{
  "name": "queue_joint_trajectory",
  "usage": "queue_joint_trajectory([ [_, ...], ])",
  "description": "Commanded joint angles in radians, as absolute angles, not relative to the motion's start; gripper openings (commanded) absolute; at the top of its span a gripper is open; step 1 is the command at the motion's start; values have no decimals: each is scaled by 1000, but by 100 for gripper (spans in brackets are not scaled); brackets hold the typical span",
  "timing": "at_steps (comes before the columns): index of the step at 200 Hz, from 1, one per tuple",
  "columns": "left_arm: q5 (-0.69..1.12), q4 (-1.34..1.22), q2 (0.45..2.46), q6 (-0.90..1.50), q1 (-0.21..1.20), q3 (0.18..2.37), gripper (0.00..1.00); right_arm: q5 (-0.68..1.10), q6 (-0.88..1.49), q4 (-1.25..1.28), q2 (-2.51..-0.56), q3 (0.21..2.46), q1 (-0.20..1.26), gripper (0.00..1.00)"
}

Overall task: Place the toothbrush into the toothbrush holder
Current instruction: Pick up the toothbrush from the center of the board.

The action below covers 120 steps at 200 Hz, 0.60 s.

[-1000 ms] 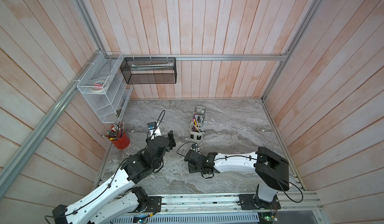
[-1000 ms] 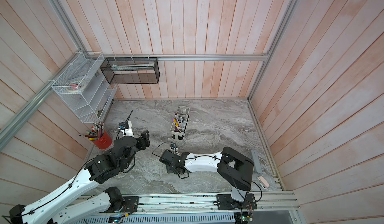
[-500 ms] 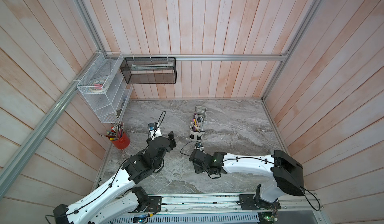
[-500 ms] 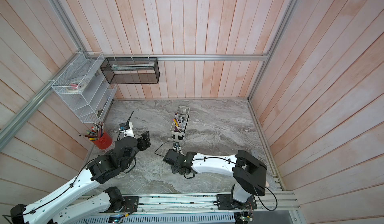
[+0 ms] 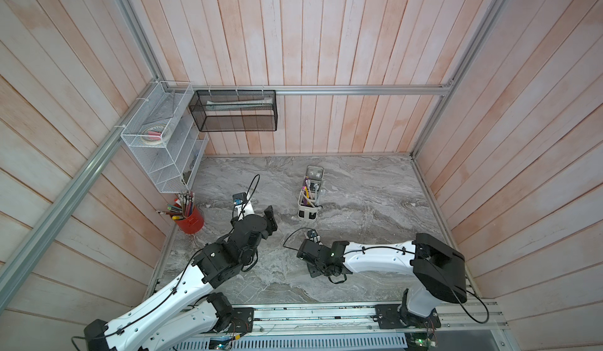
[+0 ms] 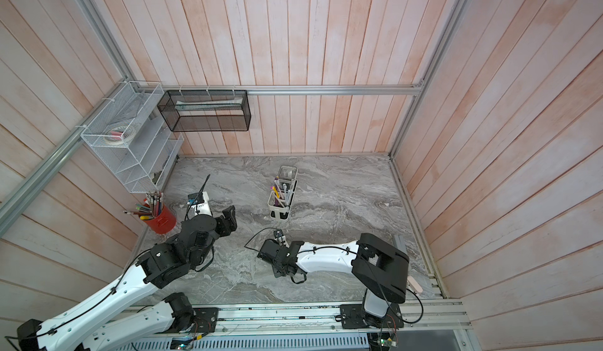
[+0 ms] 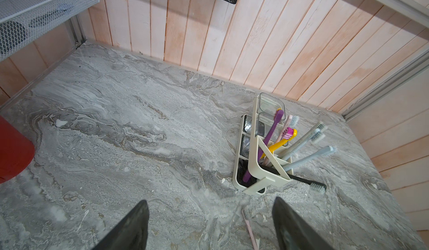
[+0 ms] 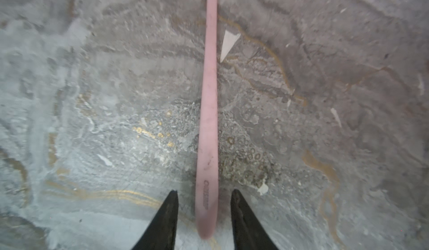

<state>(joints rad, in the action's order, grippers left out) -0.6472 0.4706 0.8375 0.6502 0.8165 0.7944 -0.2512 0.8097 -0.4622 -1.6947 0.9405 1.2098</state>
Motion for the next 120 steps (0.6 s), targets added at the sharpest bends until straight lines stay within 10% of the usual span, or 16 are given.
queue_joint_trajectory([
  [1,-641,463,827,666,818,771,84,-235,800,-457,-1720,925,1209,40],
  [120,-597,440,849,715,818,748,84,-230,808,-494,-1641,887,1189,6],
])
